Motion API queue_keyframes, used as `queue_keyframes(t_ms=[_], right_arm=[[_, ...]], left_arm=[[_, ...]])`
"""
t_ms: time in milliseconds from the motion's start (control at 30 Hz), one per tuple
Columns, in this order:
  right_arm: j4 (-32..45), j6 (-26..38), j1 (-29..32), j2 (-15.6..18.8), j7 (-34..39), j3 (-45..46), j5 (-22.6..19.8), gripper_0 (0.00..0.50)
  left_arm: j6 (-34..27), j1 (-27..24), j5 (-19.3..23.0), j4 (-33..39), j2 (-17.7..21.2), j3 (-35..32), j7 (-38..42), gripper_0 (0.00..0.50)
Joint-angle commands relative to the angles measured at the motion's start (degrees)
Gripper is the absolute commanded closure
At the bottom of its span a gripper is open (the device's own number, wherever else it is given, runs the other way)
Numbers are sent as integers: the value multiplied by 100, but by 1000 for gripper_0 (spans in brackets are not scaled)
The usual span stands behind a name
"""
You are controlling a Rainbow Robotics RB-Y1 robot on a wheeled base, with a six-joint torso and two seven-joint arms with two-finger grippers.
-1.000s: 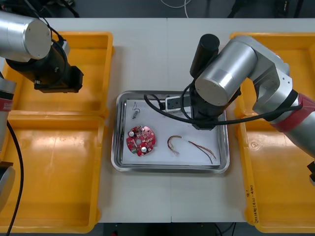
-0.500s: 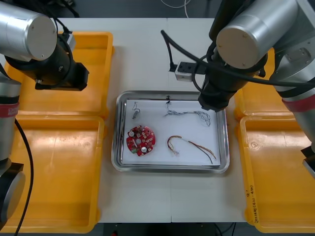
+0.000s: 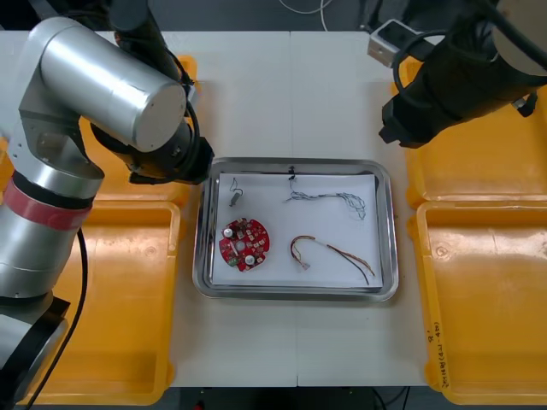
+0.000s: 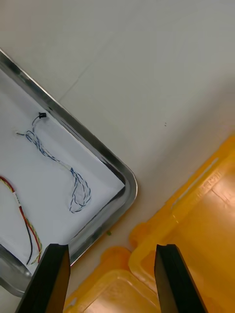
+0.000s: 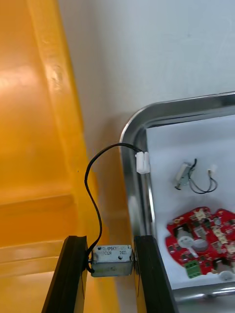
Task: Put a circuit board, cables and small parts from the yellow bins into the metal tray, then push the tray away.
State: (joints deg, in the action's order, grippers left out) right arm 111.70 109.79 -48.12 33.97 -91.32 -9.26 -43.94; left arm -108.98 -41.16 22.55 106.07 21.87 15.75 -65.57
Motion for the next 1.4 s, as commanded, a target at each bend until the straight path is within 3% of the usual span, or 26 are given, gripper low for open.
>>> queue_keyframes(t_ms=[33, 300, 467, 600, 1200, 1233, 1267, 1300, 1333, 1400], right_arm=[[458, 21, 347, 470, 783, 434, -106, 0], [792, 21, 901, 927, 1899, 794, -370, 0], [897, 21, 1235, 1200, 2637, 1093, -660, 0], [1108, 21, 1534, 1428, 3050, 1198, -660, 0], [1179, 21, 2993, 2439, 3340, 1875, -950, 0], [1143, 21, 3063, 2474, 3340, 1945, -968, 0], [1091, 21, 3125, 2492, 3349, 2007, -985, 0], [1064, 21, 3151, 2510, 3349, 2033, -994, 0], [994, 21, 3204, 2527, 3375, 2086, -1011, 0], [897, -27, 3283, 2553, 3384, 2156, -1038, 0]], left_arm=[[255, -340, 162, 160, -148, 491, 1117, 500], [1063, -621, 408, -385, -201, 1229, 1732, 500], [1679, -648, 443, -851, -307, 1493, 1759, 500], [2048, -648, 434, -1185, -342, 1739, 1794, 500], [2162, -613, 461, -1615, -342, 2046, 1864, 488], [2162, -613, 452, -1615, -333, 2046, 1882, 405], [2162, -613, 452, -1615, -333, 2046, 1890, 284], [2162, -613, 443, -1615, -333, 2046, 1890, 236], [2162, -613, 425, -1607, -333, 2046, 1890, 125], [2180, -613, 425, -1615, -324, 2046, 1890, 26]])
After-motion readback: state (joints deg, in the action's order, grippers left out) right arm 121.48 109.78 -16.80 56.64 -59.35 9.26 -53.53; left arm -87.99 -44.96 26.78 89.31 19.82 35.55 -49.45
